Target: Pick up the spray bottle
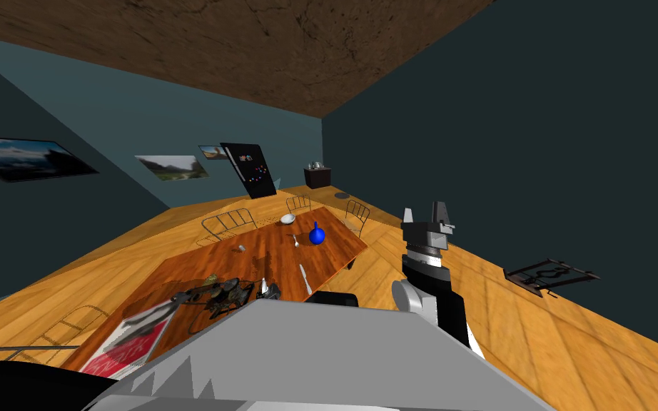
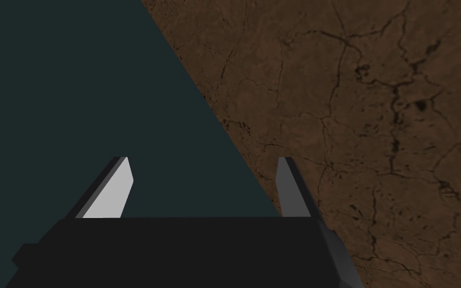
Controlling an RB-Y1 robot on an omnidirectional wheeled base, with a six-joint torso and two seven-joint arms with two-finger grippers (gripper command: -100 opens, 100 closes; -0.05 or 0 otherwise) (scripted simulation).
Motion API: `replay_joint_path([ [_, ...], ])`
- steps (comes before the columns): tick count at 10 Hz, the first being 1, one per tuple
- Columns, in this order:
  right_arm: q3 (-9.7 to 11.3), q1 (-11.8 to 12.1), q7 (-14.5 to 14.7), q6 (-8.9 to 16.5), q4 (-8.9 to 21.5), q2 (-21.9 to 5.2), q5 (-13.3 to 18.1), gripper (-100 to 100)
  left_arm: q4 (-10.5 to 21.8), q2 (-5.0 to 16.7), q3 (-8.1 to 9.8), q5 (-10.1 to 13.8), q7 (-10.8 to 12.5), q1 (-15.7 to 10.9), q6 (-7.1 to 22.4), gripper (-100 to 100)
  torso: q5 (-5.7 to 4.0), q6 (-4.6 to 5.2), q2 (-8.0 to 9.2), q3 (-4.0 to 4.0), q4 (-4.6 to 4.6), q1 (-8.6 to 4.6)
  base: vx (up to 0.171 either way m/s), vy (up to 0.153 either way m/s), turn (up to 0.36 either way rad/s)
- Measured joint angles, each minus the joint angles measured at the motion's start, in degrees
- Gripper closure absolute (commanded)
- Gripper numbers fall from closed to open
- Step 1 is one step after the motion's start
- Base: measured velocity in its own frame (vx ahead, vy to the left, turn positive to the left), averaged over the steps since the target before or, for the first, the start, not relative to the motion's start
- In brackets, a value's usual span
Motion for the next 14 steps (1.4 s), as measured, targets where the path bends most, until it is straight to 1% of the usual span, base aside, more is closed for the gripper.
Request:
replay_joint_path([
  [1, 0.0, 0.0, 0.0, 0.0, 0.0, 0.0, 0.0, 0, 0.0, 0.01, 0.0, -0.01, -0.01, 0.0, 0.0, 100, 0.0, 0.0, 0.0, 0.0, 0.0, 0.0, 0.0, 0.0, 0.0],
  [2, 0.0, 0.0, 0.0, 0.0, 0.0, 0.0, 0.0, 0, 0.0, 0.01, 0.0, -0.01, -0.02, 0.0, 0.0, 0, 0.01, -0.01, 0.01, 0.01, 0.0, 0.01, 0.0, 0.0, 0.0],
  [3, 0.0, 0.0, 0.0, 0.0, 0.0, 0.0, 0.0, 0, 0.0, 0.01, 0.0, -0.01, -0.02, 0.0, 0.0, 100, 0.01, -0.01, 0.01, 0.01, 0.01, 0.01, -0.087, -0.046, 0.081],
  [4, 0.01, -0.01, 0.0, 0.0, 0.0, 0.01, 0.0, 0, 1.1, 0.77, -0.29, 1.47, -0.8, -1.74, 0.22, 100, 0.11, 0.0, 0.17, 0.06, -0.02, 0.0, -0.161, -0.102, 0.081],
  [5, 0.01, -0.02, 0.0, 0.0, 0.0, 0.01, 0.0, 0, 2.33, 2.02, -0.65, 3.16, -1.8, -3.79, 0.63, 100, 0.25, -0.08, 0.43, 0.12, -0.14, -0.1, -0.173, -0.107, 0.073],
  [6, 0.01, -0.02, 0.0, 0.0, 0.0, 0.01, 0.0, 0, 2.8, 2.96, -0.72, 4.95, -3.18, -5.46, 1.9, 100, 0.32, -0.12, 0.54, 0.15, -0.19, -0.1, -0.107, -0.052, 0.03],
  [8, 0.0, -0.01, 0.0, 0.0, 0.0, 0.0, 0.0, 0, 4.3, 3.79, -1.09, 7.36, -4.73, -7.82, 2.98, 100, 0.39, -0.1, 0.22, -0.02, -0.24, 0.19, -0.062, -0.027, 0.032],
  [9, 0.0, -0.01, 0.0, 0.0, 0.0, 0.0, 0.0, 0, 6.18, 4.48, -1.38, 8.05, -4.74, -9.44, 2.74, 100, 0.4, -0.08, 0.1, -0.09, -0.27, 0.25, -0.063, -0.03, 0.038],
  [10, 0.0, -0.01, 0.0, 0.0, 0.0, 0.0, 0.0, 0, 6.62, 4.8, -1.41, 9.26, -5.62, -10.81, 3.14, 100, 0.39, -0.08, 0.1, -0.09, -0.25, 0.23, -0.114, -0.062, 0.073],
  [12, 0.01, -0.01, 0.0, 0.0, 0.0, 0.01, 0.0, 0, 8.69, 6.94, -2.07, 12.64, -7.44, -14.25, 4.47, 100, 0.35, -0.14, 0.34, 0.02, -0.27, 0.12, -0.112, -0.05, 0.044],
  [13, 0.01, -0.01, 0.0, 0.0, 0.0, 0.0, 0.0, 0, 9.1, 7.37, -2.14, 13.51, -8.09, -15.17, 4.9, 100, 0.36, -0.11, 0.24, -0.02, -0.26, 0.16, -0.074, -0.037, 0.034],
  [14, 0.0, -0.01, 0.0, 0.0, 0.0, 0.0, 0.0, 0, 11.43, 8.19, -2.63, 14.65, -8.34, -17.43, 4.71, 100, 0.37, -0.09, 0.15, -0.07, -0.27, 0.17, -0.095, -0.047, 0.061],
])
